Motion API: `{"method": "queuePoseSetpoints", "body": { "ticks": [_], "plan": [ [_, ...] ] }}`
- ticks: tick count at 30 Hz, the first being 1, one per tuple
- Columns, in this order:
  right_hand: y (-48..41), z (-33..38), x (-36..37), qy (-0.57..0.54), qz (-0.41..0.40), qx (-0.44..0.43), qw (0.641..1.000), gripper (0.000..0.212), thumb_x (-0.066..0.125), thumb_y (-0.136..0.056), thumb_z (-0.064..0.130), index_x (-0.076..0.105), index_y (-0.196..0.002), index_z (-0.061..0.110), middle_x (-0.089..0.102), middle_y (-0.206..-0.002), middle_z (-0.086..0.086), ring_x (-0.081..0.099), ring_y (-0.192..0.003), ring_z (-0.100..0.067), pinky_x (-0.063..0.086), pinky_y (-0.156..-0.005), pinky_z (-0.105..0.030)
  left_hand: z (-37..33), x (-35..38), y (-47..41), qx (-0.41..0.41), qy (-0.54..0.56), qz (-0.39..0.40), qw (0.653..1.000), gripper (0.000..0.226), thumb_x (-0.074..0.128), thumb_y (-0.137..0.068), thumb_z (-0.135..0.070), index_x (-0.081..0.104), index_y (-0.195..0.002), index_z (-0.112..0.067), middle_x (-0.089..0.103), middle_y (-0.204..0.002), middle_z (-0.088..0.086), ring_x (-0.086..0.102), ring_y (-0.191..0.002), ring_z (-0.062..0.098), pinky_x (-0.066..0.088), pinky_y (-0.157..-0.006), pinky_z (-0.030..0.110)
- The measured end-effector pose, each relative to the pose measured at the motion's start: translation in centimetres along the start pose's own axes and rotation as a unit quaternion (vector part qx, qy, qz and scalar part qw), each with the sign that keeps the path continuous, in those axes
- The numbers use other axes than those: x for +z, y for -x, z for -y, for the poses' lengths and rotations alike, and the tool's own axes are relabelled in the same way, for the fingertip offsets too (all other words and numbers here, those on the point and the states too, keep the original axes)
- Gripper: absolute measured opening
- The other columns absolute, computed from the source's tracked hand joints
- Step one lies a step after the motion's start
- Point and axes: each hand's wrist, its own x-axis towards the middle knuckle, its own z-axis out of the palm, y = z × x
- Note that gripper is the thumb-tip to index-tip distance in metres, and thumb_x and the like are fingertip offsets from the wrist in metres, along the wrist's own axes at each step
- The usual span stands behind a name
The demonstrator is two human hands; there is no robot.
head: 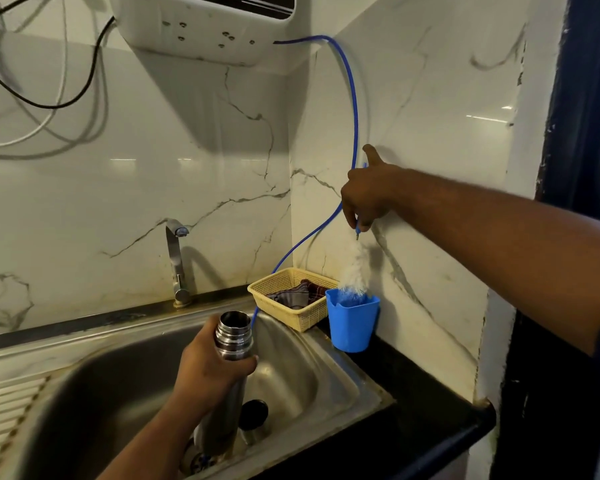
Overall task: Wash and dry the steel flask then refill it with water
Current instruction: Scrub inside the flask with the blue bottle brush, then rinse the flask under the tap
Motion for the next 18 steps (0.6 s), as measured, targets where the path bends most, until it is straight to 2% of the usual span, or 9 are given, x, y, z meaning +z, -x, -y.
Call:
{"method": "queuePoseSetpoints", "body": {
  "ticks": [2, 4, 10, 12, 13, 15, 16, 18],
  "plan": [
    [0.1, -0.1, 0.0, 0.015, 0.003, 0.004, 1.0, 0.037, 0.072, -0.085, 0.058, 0.069, -0.119, 0.043, 0.062, -0.13, 0.008, 0.039, -0.138, -0.02, 0.002, -0.114, -0.072, 0.1, 0.0, -0.1, -0.003, 0.002, 0.006, 1.0, 0.064, 0.094, -0.063, -0.01, 0.052, -0.102, -0.038, 0.067, -0.096, -0.008, 0.064, -0.085, 0.005, 0.046, -0.067, 0.018],
    [0.2, -0.2, 0.0, 0.016, -0.004, 0.005, 1.0, 0.043, 0.072, -0.084, 0.06, 0.066, -0.124, 0.043, 0.058, -0.139, 0.006, 0.035, -0.142, -0.022, 0.0, -0.115, -0.071, 0.3, 0.0, -0.1, -0.006, 0.004, 0.011, 1.0, 0.064, 0.094, -0.063, -0.01, 0.053, -0.104, -0.035, 0.067, -0.096, -0.007, 0.064, -0.086, 0.006, 0.046, -0.067, 0.017],
    [0.4, -0.1, -1.1, -0.035, -0.055, 0.003, 0.998, 0.048, 0.07, -0.085, 0.061, 0.066, -0.128, 0.04, 0.056, -0.14, 0.005, 0.033, -0.142, -0.023, -0.002, -0.117, -0.07, 0.6, -0.4, -0.2, -0.008, 0.006, 0.003, 1.0, 0.064, 0.094, -0.063, -0.01, 0.056, -0.111, -0.029, 0.069, -0.097, -0.006, 0.065, -0.086, 0.007, 0.047, -0.067, 0.018],
    [0.5, 1.2, -2.1, -0.108, -0.099, -0.002, 0.989, 0.048, 0.068, -0.086, 0.063, 0.064, -0.129, 0.042, 0.057, -0.136, 0.008, 0.033, -0.141, -0.022, 0.001, -0.118, -0.068, 0.6, -0.8, -0.5, -0.01, 0.01, 0.001, 1.0, 0.064, 0.094, -0.064, -0.012, 0.057, -0.114, -0.028, 0.069, -0.098, -0.006, 0.066, -0.087, 0.007, 0.047, -0.068, 0.017],
    [0.5, 2.5, -2.6, -0.17, -0.122, -0.006, 0.978, 0.049, 0.068, -0.085, 0.063, 0.062, -0.13, 0.044, 0.058, -0.133, 0.011, 0.036, -0.14, -0.021, 0.005, -0.119, -0.065, 0.8, -1.1, -0.6, -0.015, 0.015, -0.002, 1.0, 0.064, 0.094, -0.064, -0.012, 0.058, -0.114, -0.027, 0.07, -0.099, -0.005, 0.066, -0.087, 0.007, 0.047, -0.068, 0.016],
    [0.3, 6.5, -3.5, -0.321, -0.151, -0.04, 0.934, 0.057, 0.074, -0.083, 0.059, 0.057, -0.136, 0.045, 0.061, -0.124, 0.014, 0.046, -0.131, -0.017, 0.025, -0.115, -0.053, 1.1, -2.1, -1.0, -0.026, 0.028, -0.017, 0.999, 0.061, 0.094, -0.065, -0.015, 0.06, -0.115, -0.026, 0.072, -0.098, -0.003, 0.068, -0.086, 0.007, 0.048, -0.067, 0.015],
    [0.3, 9.0, -3.7, -0.396, -0.143, -0.069, 0.904, 0.065, 0.078, -0.082, 0.053, 0.053, -0.141, 0.042, 0.062, -0.124, 0.013, 0.052, -0.125, -0.016, 0.036, -0.108, -0.045, 1.1, -2.5, -1.2, -0.029, 0.037, -0.023, 0.999, 0.06, 0.094, -0.065, -0.017, 0.061, -0.115, -0.026, 0.072, -0.098, -0.002, 0.069, -0.085, 0.008, 0.05, -0.067, 0.015],
    [0.0, 14.7, -3.6, -0.491, -0.089, -0.131, 0.856, 0.091, 0.086, -0.079, 0.041, 0.037, -0.155, 0.031, 0.061, -0.132, 0.003, 0.057, -0.121, -0.019, 0.045, -0.098, -0.034, 1.4, -3.7, -1.5, -0.028, 0.057, -0.042, 0.997, 0.057, 0.094, -0.067, -0.02, 0.061, -0.113, -0.025, 0.074, -0.096, -0.001, 0.071, -0.083, 0.007, 0.053, -0.067, 0.017]
  ]
}}
